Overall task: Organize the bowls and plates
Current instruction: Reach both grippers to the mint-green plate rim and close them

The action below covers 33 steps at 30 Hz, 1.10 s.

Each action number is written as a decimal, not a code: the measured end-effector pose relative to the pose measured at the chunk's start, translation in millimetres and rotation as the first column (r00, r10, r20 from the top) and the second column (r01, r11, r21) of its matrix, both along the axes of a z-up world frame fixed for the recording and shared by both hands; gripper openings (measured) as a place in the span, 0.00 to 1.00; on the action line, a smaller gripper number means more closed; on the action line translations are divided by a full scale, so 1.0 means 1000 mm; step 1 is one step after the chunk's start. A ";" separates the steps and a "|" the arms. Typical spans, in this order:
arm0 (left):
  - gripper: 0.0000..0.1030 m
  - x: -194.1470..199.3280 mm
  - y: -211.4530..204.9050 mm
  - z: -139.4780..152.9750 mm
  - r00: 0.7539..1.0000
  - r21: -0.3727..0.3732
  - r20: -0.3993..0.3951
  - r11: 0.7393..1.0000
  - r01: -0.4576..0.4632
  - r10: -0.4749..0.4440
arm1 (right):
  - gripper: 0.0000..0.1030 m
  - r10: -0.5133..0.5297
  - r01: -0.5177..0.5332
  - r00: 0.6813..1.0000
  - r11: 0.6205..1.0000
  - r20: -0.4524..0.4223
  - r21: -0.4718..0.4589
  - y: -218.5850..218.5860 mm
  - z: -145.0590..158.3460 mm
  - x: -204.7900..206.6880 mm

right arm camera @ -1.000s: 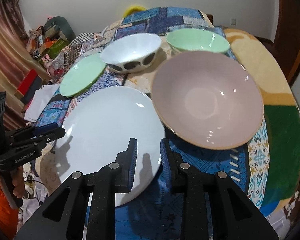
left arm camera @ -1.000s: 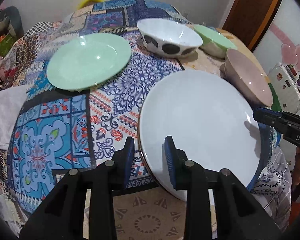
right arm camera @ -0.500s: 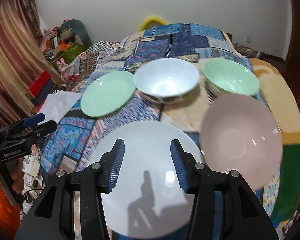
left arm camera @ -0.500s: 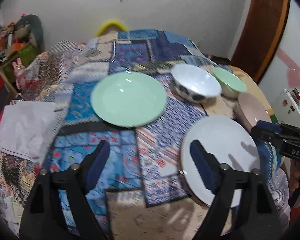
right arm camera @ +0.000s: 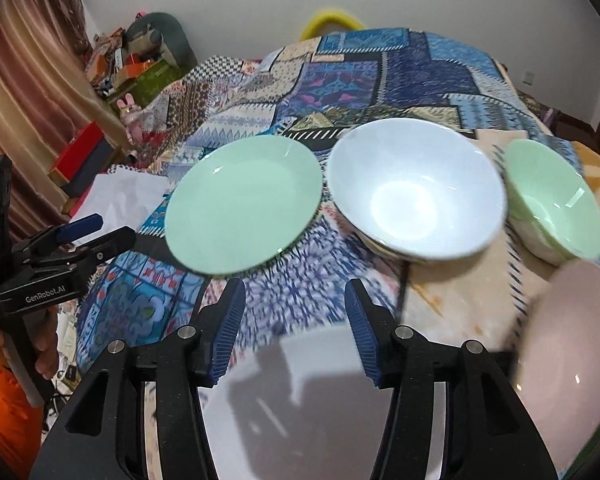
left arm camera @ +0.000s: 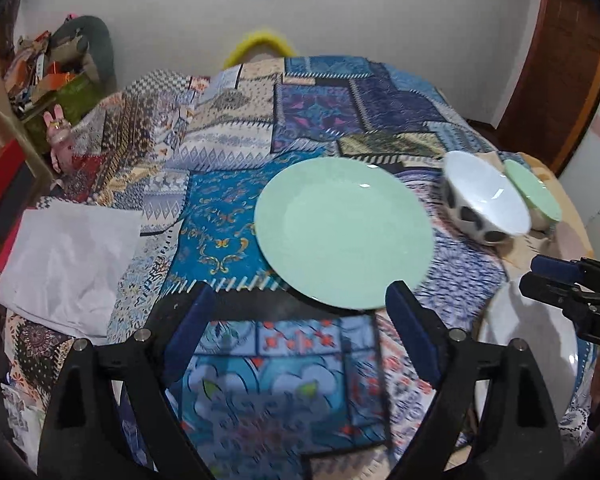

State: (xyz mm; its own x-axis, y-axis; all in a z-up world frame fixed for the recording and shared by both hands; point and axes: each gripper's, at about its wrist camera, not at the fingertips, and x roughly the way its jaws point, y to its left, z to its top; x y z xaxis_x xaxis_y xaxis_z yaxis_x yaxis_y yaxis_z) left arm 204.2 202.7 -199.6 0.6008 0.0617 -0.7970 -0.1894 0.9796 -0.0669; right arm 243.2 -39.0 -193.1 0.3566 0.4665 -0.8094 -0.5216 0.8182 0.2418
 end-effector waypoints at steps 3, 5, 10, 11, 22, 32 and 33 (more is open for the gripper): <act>0.86 0.013 0.014 -0.013 1.000 -0.024 -0.023 1.000 -0.007 0.006 | 0.47 0.008 -0.009 1.000 1.000 -0.014 -0.019 0.013 -0.008 0.011; 0.86 0.023 0.024 -0.022 0.999 -0.045 -0.041 0.999 -0.012 0.010 | 0.47 0.010 -0.011 0.999 1.000 -0.036 -0.029 0.022 -0.016 0.019; 0.86 0.047 0.048 -0.041 0.998 -0.087 -0.061 0.996 -0.021 0.015 | 0.47 0.000 -0.004 0.996 0.999 -0.091 -0.045 0.039 -0.033 0.033; 0.85 0.051 0.050 -0.043 0.998 -0.088 -0.061 0.996 -0.021 0.015 | 0.47 -0.001 -0.003 0.996 0.999 -0.093 -0.050 0.040 -0.035 0.035; 0.32 0.089 0.058 -0.070 0.997 -0.105 -0.076 0.994 0.014 -0.023 | 0.23 -0.037 0.030 0.993 0.998 -0.114 -0.063 0.051 -0.045 0.054; 0.20 0.064 0.056 -0.064 0.995 -0.111 -0.093 0.994 0.016 -0.026 | 0.21 0.062 -0.070 0.989 0.996 -0.138 -0.057 0.052 -0.044 0.037; 0.20 0.056 0.056 -0.063 0.995 -0.111 -0.101 0.994 0.012 -0.023 | 0.20 0.080 -0.089 0.987 0.994 -0.141 -0.057 0.053 -0.044 0.033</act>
